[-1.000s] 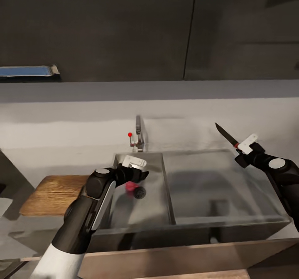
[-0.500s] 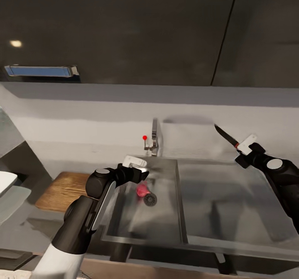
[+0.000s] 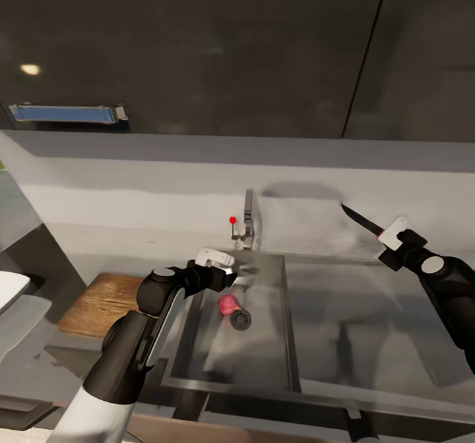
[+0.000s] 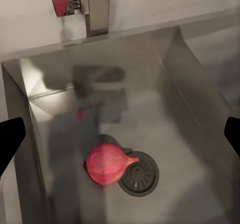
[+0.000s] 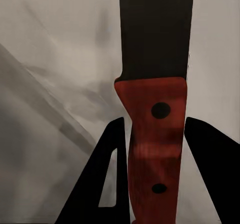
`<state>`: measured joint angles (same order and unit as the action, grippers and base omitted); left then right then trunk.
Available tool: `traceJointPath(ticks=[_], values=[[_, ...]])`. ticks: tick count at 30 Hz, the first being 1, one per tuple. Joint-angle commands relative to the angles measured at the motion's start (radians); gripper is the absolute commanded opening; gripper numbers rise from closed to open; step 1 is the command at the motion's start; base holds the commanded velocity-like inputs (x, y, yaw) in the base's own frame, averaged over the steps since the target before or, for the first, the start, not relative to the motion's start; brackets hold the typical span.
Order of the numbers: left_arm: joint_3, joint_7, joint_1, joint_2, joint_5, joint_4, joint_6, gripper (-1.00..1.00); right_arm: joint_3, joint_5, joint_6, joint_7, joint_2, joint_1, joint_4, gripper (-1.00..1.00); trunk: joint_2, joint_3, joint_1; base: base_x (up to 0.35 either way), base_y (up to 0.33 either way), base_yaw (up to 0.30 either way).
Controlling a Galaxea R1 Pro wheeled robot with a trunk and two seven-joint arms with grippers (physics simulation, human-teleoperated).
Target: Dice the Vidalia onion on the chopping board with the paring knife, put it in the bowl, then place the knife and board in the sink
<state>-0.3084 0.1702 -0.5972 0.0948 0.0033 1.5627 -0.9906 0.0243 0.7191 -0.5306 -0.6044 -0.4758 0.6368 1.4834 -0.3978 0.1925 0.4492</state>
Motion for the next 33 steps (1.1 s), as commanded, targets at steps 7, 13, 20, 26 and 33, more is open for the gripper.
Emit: traceJointPath(ticks=[7,13,20,26,33], values=[[-0.007,0.002,-0.001,0.000,0.000,-0.002,-0.005,1.00,0.002,0.054,0.251,-0.008,-0.001,-0.101,0.001,-1.00,-0.002,0.002,0.001,0.020,0.000,0.000],[-0.009,0.002,-0.001,-0.004,0.000,-0.007,-0.005,1.00,0.000,0.056,0.397,-0.006,-0.001,-0.150,0.001,-1.00,-0.002,0.002,0.001,0.001,0.000,0.000],[-0.023,0.002,-0.001,-0.008,0.000,-0.014,-0.004,1.00,0.000,0.057,0.446,0.009,-0.001,-0.163,0.001,-1.00,-0.002,0.002,0.001,0.000,0.000,0.000],[-0.049,0.002,-0.001,-0.028,0.000,-0.094,0.007,1.00,-0.001,0.056,0.449,0.120,0.000,-0.164,0.001,-1.00,-0.002,0.002,0.001,0.000,0.000,0.000],[-0.070,-0.002,-0.008,-0.012,0.000,-0.343,0.132,1.00,-0.003,0.056,0.441,0.139,0.000,-0.164,0.001,-1.00,-0.002,0.002,0.001,0.000,0.000,0.000]])
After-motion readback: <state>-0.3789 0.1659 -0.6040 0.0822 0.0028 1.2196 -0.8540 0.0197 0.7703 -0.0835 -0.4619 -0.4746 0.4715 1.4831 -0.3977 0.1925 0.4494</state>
